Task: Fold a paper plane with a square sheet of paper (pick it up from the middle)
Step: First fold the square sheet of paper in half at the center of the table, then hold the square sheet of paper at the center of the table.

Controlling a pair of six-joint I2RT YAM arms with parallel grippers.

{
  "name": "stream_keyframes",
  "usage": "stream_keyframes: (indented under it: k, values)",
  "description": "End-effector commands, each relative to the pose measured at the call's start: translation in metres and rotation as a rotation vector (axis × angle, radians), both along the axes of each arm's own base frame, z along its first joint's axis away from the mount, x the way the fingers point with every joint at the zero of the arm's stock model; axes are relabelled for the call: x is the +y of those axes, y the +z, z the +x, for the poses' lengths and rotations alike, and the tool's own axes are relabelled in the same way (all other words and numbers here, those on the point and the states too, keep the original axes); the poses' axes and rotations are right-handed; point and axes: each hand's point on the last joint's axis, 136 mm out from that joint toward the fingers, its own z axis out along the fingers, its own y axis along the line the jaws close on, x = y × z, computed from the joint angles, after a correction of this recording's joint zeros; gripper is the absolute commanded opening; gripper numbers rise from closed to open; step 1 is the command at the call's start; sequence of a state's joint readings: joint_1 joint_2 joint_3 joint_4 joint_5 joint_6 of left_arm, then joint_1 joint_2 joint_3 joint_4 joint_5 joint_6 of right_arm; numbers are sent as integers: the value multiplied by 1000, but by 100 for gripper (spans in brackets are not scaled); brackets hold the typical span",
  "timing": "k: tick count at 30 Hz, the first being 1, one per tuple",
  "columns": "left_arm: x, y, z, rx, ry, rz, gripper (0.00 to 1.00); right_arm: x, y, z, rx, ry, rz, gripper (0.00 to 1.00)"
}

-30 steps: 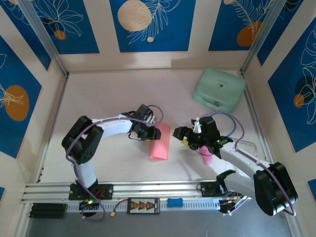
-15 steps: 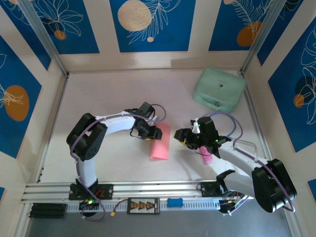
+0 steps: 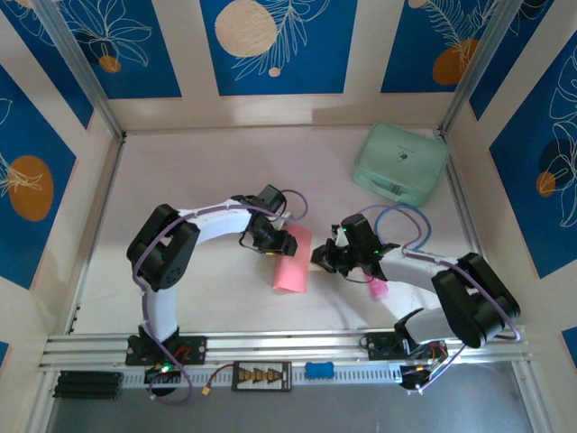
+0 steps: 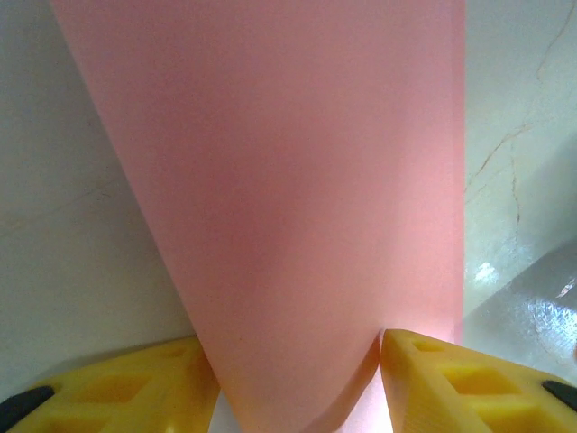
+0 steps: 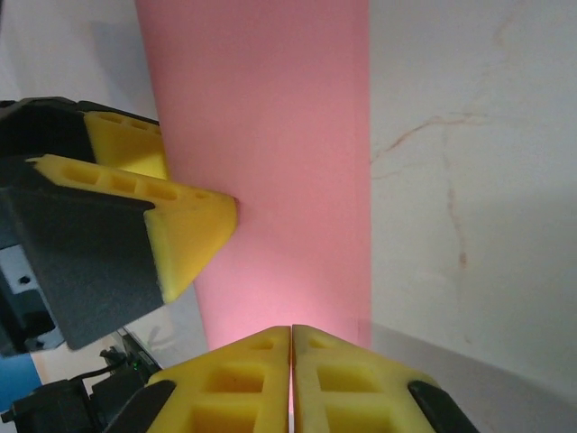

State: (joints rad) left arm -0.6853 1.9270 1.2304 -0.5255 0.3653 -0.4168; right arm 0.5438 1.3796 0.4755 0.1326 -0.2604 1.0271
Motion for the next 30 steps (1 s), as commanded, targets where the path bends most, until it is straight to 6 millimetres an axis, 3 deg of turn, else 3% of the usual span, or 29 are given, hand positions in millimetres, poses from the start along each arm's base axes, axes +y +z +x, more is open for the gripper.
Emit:
stream_keyframes:
  k: [1,6,12,16,30]
  values:
    - [13,-25,-7,32,4,91,54,14,3,12,-24,-12,-2,9]
    - [13,-26,-9,38,10,88,54,20,-14,11,21,-6,-46,8]
    - [8,-18,-7,31,35,51,56,9,-41,2,81,20,-131,3]
    - [3,-10,-7,30,66,6,58,9,-49,0,103,95,-173,1]
    - [-4,15,-1,80,237,-232,64,-1,-37,10,69,222,-78,2]
